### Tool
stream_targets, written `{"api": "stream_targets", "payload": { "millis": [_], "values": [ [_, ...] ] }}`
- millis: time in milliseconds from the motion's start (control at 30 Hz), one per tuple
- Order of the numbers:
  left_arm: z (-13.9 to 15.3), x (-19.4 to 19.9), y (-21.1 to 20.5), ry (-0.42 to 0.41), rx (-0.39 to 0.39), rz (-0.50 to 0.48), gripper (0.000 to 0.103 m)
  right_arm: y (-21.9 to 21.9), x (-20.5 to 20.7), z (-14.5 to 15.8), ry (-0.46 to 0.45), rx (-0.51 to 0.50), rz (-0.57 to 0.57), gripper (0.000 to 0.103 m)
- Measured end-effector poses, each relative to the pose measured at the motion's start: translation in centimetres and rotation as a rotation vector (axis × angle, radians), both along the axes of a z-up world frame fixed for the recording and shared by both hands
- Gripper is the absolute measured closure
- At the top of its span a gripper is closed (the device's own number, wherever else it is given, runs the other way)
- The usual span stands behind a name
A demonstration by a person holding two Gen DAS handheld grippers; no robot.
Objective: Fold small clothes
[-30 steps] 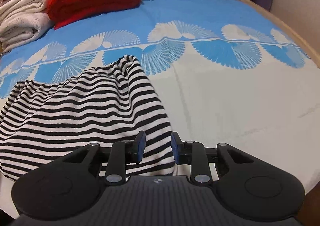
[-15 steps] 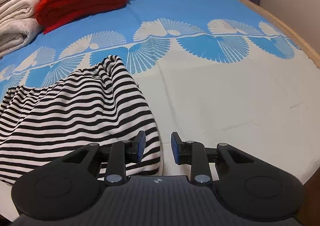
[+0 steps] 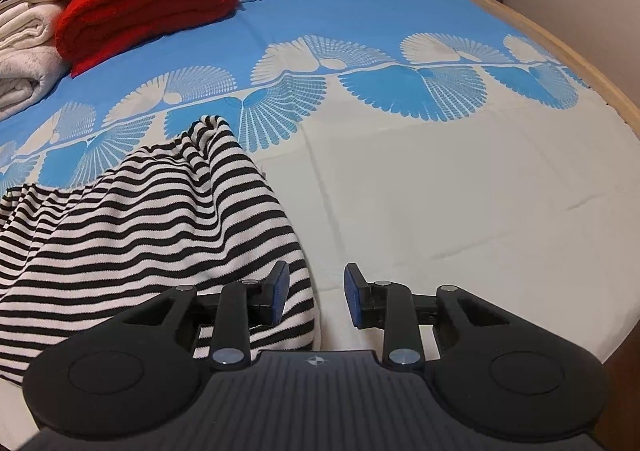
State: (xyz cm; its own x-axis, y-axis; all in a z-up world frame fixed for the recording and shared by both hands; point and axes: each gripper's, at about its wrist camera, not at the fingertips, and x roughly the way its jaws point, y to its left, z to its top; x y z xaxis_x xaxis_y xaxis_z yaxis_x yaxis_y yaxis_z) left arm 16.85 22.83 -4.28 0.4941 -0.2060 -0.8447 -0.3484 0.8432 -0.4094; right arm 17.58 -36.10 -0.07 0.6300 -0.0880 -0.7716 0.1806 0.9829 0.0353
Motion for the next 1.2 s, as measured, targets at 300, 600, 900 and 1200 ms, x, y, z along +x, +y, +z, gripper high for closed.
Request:
{"api": "stream_targets", "payload": {
  "millis": [300, 600, 900, 1200],
  "values": [
    [2.9, -3.6, 3.3, 0.013, 0.105, 0.047, 0.098, 1.2, 1.4, 0.0, -0.010, 0.018, 0.025, 0.072],
    [7.1, -4.3, 2.8, -0.074, 0.223, 0.131, 0.099, 1.8, 1.5, 0.8, -0.043, 0.048, 0.052, 0.072],
    [12.2, -0.7, -15.0, -0.381, -0.028, -0.254, 0.099, -1.2, 0.8, 1.3, -0.070, 0.080, -0.014, 0.072],
    [7.6, -1.7, -35.0, -0.241, -0.105, -0.831, 0.084, -4.0, -0.2, 1.9, -0.121, 0.112, -0.080, 0.072]
  ]
}}
